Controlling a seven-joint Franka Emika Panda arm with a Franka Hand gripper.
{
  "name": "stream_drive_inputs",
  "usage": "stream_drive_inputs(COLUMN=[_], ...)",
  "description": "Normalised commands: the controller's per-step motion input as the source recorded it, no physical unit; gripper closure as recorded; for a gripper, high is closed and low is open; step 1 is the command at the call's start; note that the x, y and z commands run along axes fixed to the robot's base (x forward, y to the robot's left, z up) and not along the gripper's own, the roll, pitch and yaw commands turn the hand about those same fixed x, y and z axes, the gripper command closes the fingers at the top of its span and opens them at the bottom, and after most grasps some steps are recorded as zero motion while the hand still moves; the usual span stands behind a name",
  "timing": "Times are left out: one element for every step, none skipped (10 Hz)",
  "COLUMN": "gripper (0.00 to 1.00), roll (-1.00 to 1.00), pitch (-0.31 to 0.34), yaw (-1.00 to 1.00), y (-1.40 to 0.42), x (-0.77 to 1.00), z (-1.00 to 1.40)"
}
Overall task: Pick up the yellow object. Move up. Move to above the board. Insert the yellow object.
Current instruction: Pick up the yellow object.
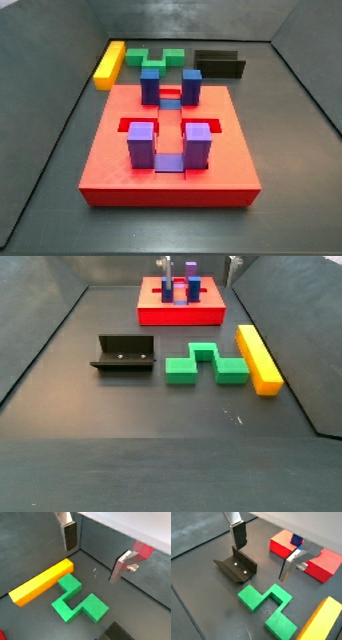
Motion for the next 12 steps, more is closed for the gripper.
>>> stream_drive_inputs(gripper=[0.0,0.0,0.0,0.0,0.0,0.0,0.0,0.0,0.0,0.0,0.0,0.0], roll=[0.31,0.36,0.33,0.27,0.07,0.0,-0.04,-0.11,-0.18,-0.23,-0.19,-0.12], pitch=[0.0,0.0,0.0,-0.016,-0.043,-0.017,-0.006,-0.027,-0.031,-0.047,-0.026,0.0], yaw=[-0.05,-0.07,-0.06,-0.03,-0.03,-0.24,-0.39,-0.42,-0.37,-0.13,0.0,0.08], y=[-0.77,-0.85,-0.83,-0.76,-0.4,0.0,0.24,0.39,0.39,0.2,0.06,0.0], x=[0.0,0.03,0.01,0.0,-0.01,-0.29,-0.5,-0.55,-0.6,-0.59,-0.37,-0.19], z=[-0.26,-0.32,-0.35,-0.41,-0.5,-0.37,-0.37,-0.45,-0.46,-0.55,-0.45,-0.33])
